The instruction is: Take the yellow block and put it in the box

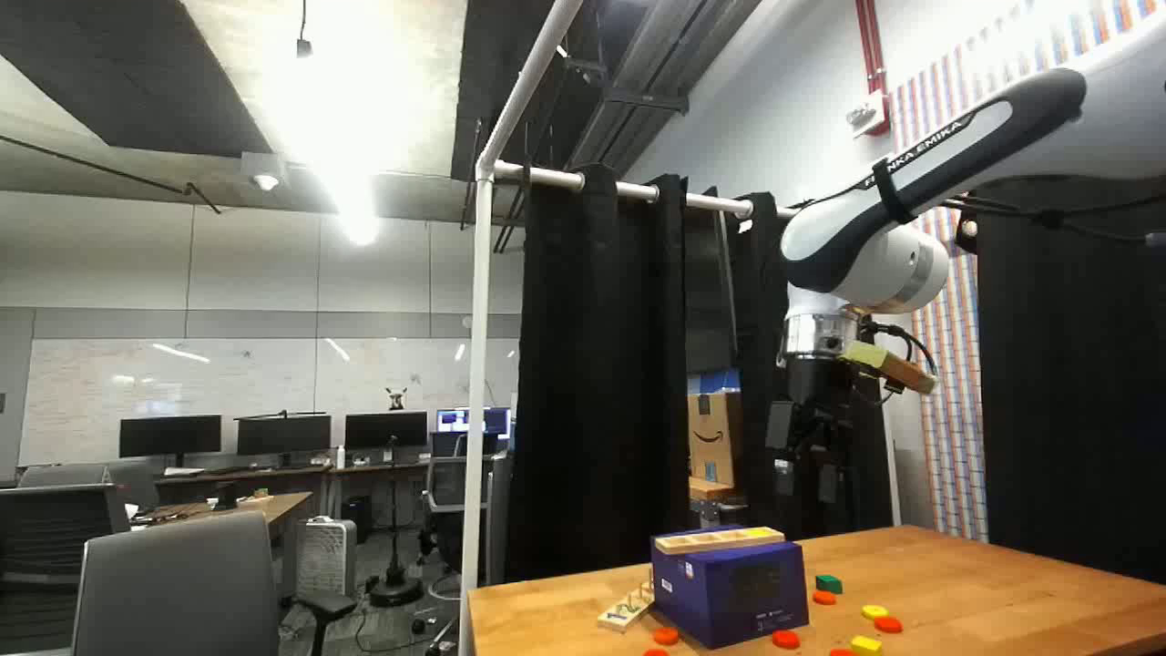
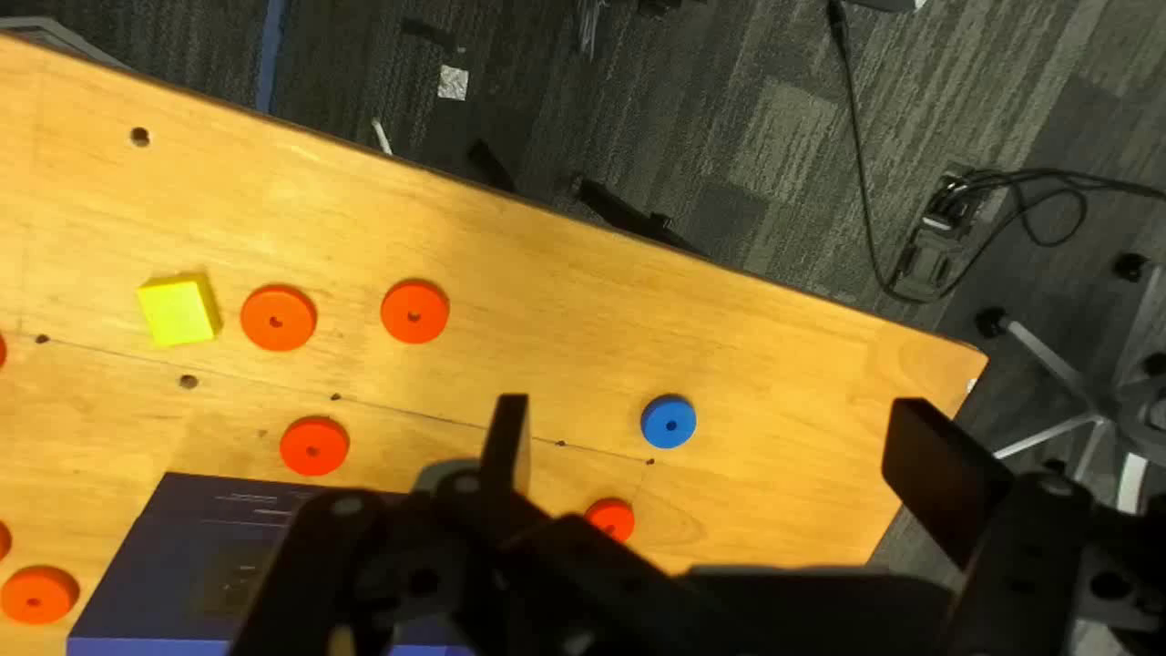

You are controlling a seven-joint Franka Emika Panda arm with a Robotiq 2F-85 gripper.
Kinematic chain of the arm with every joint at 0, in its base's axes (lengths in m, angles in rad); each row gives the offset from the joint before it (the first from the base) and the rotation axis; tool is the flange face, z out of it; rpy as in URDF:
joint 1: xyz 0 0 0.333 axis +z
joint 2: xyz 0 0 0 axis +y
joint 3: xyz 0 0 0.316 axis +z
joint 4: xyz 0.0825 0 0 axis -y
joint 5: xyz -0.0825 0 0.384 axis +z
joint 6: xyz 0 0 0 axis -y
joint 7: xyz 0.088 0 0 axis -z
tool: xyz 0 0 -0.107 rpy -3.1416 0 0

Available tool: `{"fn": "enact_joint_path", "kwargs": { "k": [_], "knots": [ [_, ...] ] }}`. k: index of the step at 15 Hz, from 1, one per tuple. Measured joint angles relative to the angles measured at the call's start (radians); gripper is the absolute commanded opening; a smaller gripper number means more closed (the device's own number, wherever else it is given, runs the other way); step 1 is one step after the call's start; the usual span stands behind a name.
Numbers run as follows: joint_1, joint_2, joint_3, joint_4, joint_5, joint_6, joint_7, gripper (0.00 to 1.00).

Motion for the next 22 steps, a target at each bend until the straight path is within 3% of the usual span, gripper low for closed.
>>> {"fn": "enact_joint_path", "kwargs": {
  "k": [10,17,22],
  "knots": [
    [-0.009,-0.002,0.004,0.002,-0.006,0.0,0.0,1.0],
    [-0.076,-0.002,0.005,0.0,-0.167,0.068,-0.002,1.0],
    [-0.106,0.065,-0.02,-0.032,-0.24,0.192,-0.044,1.0]
  ]
}}
